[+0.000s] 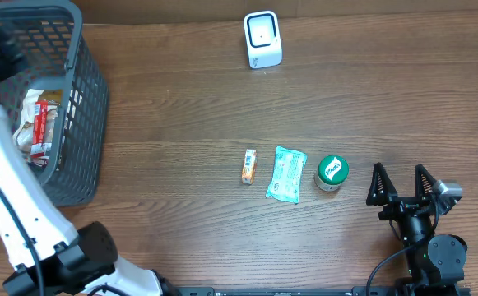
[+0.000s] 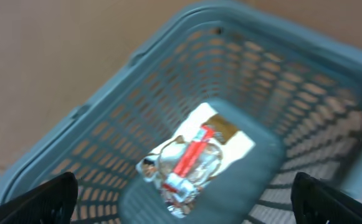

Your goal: Scan the item barcode

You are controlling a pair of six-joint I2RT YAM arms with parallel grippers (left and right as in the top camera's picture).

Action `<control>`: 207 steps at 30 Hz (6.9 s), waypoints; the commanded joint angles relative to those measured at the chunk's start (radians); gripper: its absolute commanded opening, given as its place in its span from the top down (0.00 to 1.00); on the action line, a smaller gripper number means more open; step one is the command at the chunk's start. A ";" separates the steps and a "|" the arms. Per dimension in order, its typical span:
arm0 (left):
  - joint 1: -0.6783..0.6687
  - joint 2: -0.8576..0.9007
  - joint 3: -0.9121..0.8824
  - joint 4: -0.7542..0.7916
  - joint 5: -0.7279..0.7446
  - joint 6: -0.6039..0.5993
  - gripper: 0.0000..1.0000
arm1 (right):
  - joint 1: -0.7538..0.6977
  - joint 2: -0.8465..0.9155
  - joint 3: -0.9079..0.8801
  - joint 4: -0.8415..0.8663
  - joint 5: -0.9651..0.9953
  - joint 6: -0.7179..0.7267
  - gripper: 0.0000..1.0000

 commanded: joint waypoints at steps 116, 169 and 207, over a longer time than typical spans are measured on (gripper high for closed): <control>-0.288 -0.166 -0.064 -0.478 0.418 -0.104 0.96 | -0.005 -0.009 -0.010 0.007 -0.006 -0.003 0.00; -0.808 -0.163 -1.400 0.504 0.242 -0.457 0.86 | -0.005 -0.009 -0.010 0.007 -0.006 -0.003 0.00; -0.777 -0.179 -1.157 0.323 0.242 -0.383 0.19 | -0.005 -0.009 -0.010 0.007 -0.006 -0.003 0.00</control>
